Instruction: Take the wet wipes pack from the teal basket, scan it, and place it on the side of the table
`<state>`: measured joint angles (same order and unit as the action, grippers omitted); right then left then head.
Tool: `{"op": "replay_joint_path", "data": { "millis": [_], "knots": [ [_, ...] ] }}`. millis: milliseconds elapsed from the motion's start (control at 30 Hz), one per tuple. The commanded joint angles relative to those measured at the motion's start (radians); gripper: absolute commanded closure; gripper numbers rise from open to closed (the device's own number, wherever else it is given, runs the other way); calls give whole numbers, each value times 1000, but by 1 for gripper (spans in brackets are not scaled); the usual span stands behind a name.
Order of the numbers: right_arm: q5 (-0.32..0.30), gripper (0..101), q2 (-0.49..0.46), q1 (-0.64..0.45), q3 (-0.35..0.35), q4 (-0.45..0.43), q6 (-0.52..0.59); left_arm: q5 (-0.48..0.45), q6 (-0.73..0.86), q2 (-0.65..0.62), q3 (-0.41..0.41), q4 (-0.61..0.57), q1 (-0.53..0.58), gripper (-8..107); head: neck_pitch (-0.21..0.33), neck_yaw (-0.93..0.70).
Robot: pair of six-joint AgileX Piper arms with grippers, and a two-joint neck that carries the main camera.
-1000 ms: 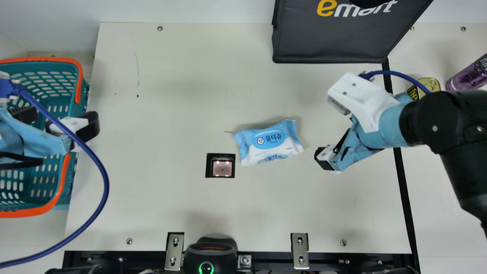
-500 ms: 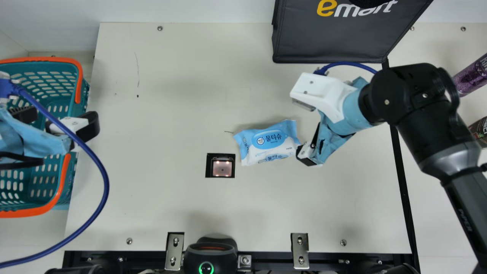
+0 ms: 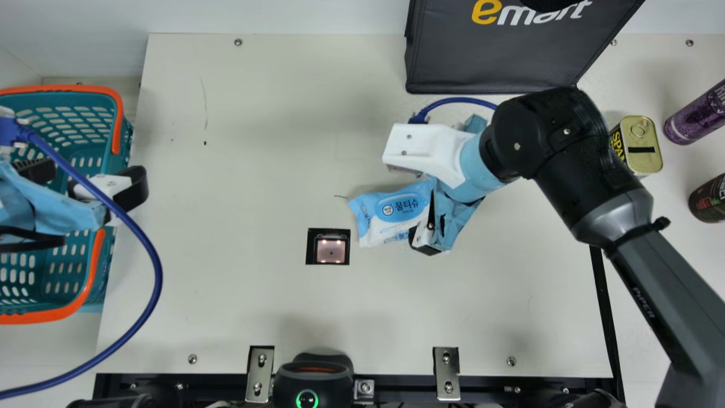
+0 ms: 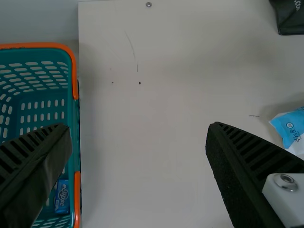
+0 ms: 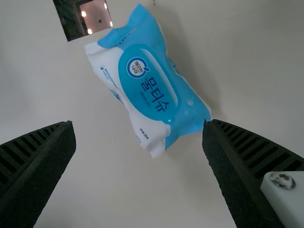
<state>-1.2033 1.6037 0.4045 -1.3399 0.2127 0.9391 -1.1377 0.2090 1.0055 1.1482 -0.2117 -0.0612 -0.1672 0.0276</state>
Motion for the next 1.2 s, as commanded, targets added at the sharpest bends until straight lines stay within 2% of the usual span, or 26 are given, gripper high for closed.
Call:
{"op": "replay_joint_path", "data": {
  "millis": [0, 300, 567, 833, 1167],
  "knots": [
    [26, 6, 1, 11, 15, -4, 35, 0, 0, 0, 0, 0, 0, 9, 29, 0],
    [145, 6, 2, 57, 97, -14, 143, 0, 0, 0, 0, 0, 0, 9, 29, 0],
    [227, 6, 20, 92, 140, -24, 192, 0, 0, 0, 0, 0, 0, 9, 29, 0],
    [286, 6, 62, 126, 151, -56, 214, 0, 0, 0, 0, 0, 0, 9, 29, 0],
    [327, 6, 139, 147, 136, -103, 232, 0, 0, 0, 0, 0, 0, 9, 29, 0]
  ]
}}
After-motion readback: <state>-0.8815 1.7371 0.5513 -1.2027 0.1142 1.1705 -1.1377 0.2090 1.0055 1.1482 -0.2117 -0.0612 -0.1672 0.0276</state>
